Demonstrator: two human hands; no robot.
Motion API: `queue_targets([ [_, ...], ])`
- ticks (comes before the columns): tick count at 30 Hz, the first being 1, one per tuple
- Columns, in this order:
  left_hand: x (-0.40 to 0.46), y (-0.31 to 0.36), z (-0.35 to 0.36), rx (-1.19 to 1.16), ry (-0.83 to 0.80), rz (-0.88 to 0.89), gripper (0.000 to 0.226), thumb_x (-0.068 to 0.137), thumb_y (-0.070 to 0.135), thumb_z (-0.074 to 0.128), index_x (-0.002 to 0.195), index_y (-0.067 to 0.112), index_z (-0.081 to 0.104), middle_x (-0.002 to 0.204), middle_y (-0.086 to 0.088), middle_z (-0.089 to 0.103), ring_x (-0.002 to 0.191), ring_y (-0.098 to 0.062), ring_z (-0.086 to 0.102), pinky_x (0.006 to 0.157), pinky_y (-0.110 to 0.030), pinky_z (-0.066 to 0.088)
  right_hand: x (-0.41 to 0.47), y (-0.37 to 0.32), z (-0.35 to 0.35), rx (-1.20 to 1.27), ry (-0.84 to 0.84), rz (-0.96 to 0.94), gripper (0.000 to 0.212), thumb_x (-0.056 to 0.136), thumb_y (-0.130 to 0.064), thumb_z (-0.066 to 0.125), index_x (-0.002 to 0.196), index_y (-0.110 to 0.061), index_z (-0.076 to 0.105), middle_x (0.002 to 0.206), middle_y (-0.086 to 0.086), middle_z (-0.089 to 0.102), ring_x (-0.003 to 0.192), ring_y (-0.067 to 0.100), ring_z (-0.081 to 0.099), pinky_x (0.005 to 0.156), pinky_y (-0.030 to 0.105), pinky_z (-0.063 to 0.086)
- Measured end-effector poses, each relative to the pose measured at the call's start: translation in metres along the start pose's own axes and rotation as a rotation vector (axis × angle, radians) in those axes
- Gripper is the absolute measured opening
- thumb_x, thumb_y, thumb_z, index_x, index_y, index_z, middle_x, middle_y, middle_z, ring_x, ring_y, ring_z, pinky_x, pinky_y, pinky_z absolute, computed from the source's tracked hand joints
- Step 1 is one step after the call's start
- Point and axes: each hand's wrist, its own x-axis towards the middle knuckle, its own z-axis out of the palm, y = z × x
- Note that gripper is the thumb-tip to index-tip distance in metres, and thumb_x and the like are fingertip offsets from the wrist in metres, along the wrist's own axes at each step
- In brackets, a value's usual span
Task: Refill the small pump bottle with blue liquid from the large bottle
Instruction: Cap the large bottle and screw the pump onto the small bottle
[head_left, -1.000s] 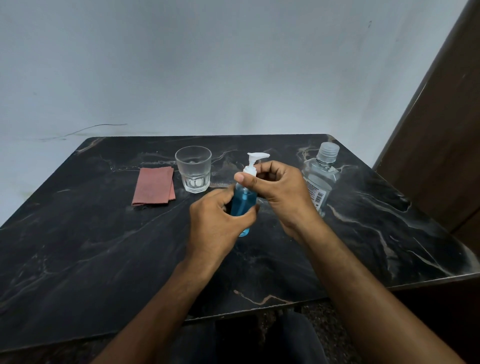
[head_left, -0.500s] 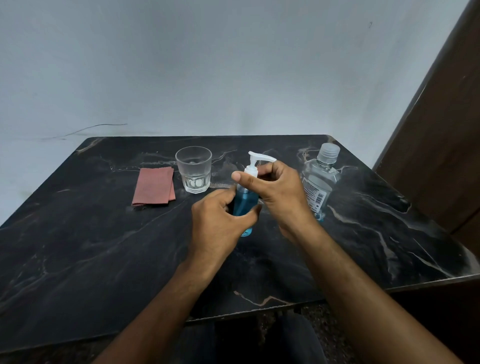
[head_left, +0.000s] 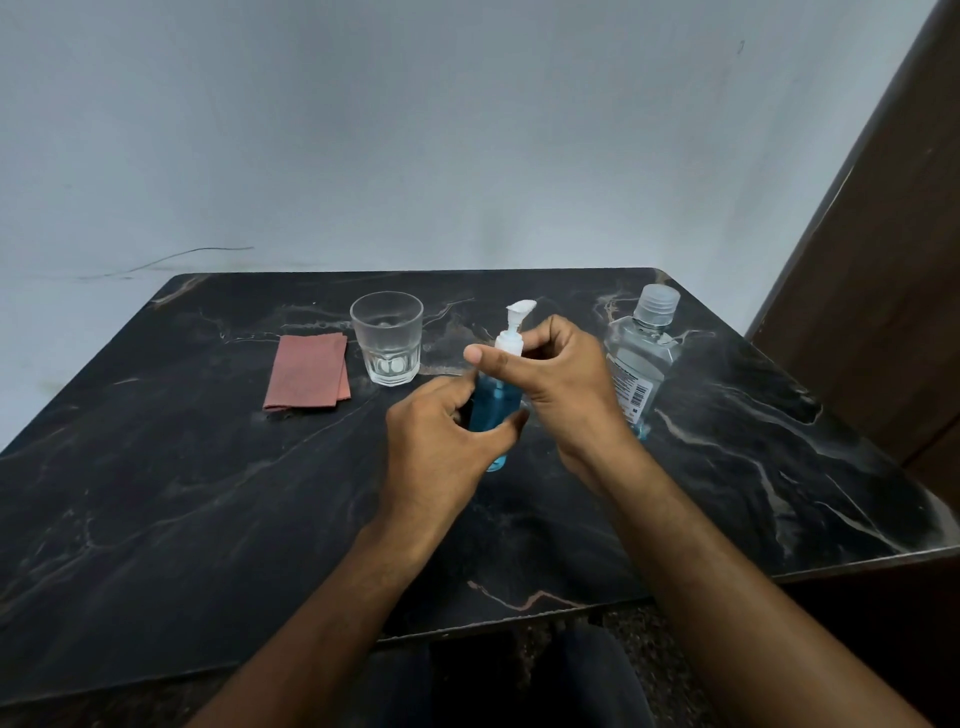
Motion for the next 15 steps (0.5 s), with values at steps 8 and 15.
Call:
queue_targets([
  [8, 0.001, -0.001, -0.003, -0.051, 0.01, -0.042, 0.028, 0.071, 0.036, 0.09, 0.092, 0.021, 0.079, 0.08, 0.009, 0.074, 0.072, -0.005, 0.072, 0.065, -0.025, 0.061, 0.001, 0.001, -0.006, 0.068, -0.161, 0.052, 0.054, 0.074, -0.022, 0.087, 0.119, -0.009, 0.06, 0.102, 0.003, 0.065, 0.093, 0.014, 0.064, 0.085, 0.036, 0.056],
  [15, 0.001, 0.0, -0.004, -0.068, -0.014, -0.039, 0.03, 0.077, 0.037, 0.086, 0.1, 0.018, 0.079, 0.086, 0.003, 0.076, 0.077, -0.016, 0.074, 0.067, -0.04, 0.063, 0.005, 0.002, -0.019, 0.094, -0.158, -0.037, 0.025, 0.084, 0.005, 0.072, 0.109, 0.003, 0.074, 0.107, 0.015, 0.077, 0.1, 0.03, 0.073, 0.092, 0.042, 0.058],
])
